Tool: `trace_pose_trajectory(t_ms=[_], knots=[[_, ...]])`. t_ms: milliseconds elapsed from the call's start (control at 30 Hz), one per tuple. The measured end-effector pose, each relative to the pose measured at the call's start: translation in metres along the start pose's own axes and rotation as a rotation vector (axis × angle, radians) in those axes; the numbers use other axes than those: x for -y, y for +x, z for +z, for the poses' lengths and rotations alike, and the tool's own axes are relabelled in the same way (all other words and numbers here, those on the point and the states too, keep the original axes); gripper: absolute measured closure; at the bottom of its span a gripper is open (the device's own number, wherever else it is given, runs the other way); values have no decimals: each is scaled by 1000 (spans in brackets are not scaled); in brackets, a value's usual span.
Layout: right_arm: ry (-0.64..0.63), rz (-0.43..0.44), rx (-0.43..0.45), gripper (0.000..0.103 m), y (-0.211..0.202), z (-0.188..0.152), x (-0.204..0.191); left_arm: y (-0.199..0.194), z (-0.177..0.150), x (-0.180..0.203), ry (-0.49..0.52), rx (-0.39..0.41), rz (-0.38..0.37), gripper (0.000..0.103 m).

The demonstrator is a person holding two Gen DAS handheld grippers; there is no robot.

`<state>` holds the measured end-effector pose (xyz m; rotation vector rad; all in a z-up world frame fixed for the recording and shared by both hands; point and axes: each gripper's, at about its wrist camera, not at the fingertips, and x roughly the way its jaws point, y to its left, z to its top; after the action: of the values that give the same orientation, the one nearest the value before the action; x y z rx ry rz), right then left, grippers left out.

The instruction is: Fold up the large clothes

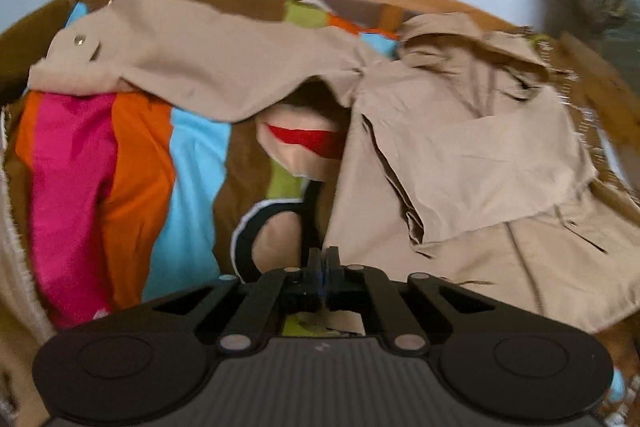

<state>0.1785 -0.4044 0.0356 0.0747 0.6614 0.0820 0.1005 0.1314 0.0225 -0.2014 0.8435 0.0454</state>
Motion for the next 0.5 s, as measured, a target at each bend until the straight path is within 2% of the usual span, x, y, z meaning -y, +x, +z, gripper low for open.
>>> trace_pose_trajectory(t_ms=[133, 233, 367, 467, 500], knots=[[-37, -8, -22, 90, -39, 7, 2, -30, -13, 1, 18, -77, -48, 103], [-74, -37, -56, 89, -51, -7, 6, -32, -28, -5, 19, -151, -67, 103], [-78, -74, -85, 85, -36, -32, 11, -17, -34, -20, -43, -167, -90, 102], [-95, -85, -96, 81, -27, -43, 6, -16, -29, -26, -64, -160, -73, 94], [-100, -87, -92, 75, -25, -44, 4, -18, -27, -26, -53, -147, -66, 91]])
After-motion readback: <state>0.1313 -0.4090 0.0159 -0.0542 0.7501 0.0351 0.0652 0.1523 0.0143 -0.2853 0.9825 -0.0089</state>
